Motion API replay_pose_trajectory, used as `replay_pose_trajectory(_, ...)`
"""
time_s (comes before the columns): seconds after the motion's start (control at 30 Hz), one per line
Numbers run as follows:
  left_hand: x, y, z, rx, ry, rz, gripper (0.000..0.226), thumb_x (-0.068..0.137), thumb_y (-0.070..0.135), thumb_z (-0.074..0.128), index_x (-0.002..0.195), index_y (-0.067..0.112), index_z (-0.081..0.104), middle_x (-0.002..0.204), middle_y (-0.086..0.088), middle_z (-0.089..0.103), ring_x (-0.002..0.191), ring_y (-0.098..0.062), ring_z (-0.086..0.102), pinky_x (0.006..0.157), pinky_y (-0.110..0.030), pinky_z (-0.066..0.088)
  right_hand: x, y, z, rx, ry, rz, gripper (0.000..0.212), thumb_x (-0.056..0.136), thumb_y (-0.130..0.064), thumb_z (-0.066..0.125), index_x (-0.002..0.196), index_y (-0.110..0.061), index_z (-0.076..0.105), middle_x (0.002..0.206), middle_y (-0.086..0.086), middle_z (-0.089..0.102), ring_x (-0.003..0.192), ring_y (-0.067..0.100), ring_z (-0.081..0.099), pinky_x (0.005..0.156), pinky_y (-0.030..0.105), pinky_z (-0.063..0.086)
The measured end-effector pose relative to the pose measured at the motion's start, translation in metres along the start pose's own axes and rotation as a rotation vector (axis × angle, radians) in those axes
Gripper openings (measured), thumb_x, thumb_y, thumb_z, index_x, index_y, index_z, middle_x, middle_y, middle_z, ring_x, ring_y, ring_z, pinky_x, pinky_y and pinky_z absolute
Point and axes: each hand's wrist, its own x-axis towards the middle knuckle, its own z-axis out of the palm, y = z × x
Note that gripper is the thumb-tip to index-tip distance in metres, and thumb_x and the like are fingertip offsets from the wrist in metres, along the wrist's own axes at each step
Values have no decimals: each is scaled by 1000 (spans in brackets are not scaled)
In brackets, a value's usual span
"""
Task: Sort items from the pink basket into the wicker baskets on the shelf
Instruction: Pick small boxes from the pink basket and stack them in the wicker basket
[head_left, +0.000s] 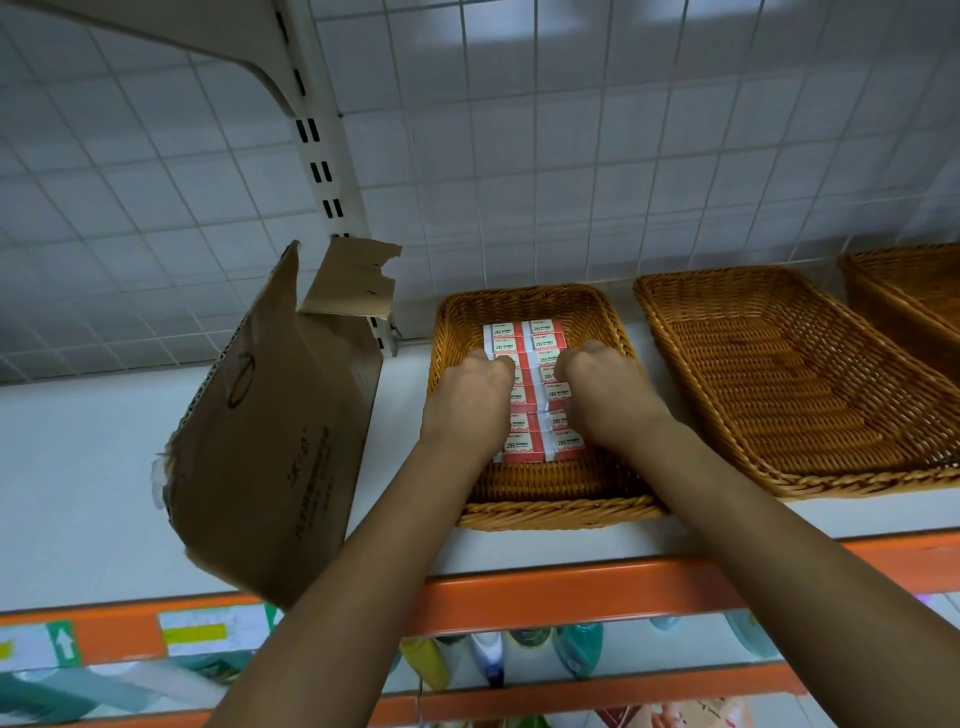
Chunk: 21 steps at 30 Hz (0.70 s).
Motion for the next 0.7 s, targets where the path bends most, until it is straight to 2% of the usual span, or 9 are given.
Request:
replay_pose_trajectory(0.33, 4, 1, 0, 24, -38, -4, 36, 90, 16, 61, 125, 13, 51, 123, -11, 50, 110, -29, 54, 86, -37, 49, 1, -1, -5, 30, -42, -2, 43, 87, -9, 60, 128, -8, 48, 125, 14, 47, 114, 33, 51, 95, 40, 46)
replay_pose_trajectory(0.47, 4, 6, -8, 128, -67, 9, 37, 91, 23, 60, 125, 14, 52, 122, -11, 51, 108, -30, 56, 84, -37, 49, -4, -4, -10, 13, -64, -37, 45, 88, -13, 60, 130, -7, 44, 127, 15, 43, 114, 35, 51, 95, 40, 44)
replay_pose_trajectory(0.57, 5, 20, -18, 203, 1, 8, 37, 90, 27, 58, 124, 14, 53, 121, -11, 52, 106, -29, 56, 79, -36, 49, -11, 2, -17, -2, 8, -81, 45, 89, -12, 58, 131, -8, 43, 126, 14, 43, 114, 34, 51, 95, 38, 43)
replay_pose_trajectory(0.7, 7, 62, -30, 140, 70, 92, 36, 91, 31, 54, 122, 14, 53, 120, -11, 51, 110, -31, 53, 84, -39, 46, -26, 30, -41, -20, 96, -118, 37, 90, -16, 55, 125, -8, 46, 125, 13, 45, 117, 32, 47, 94, 35, 40)
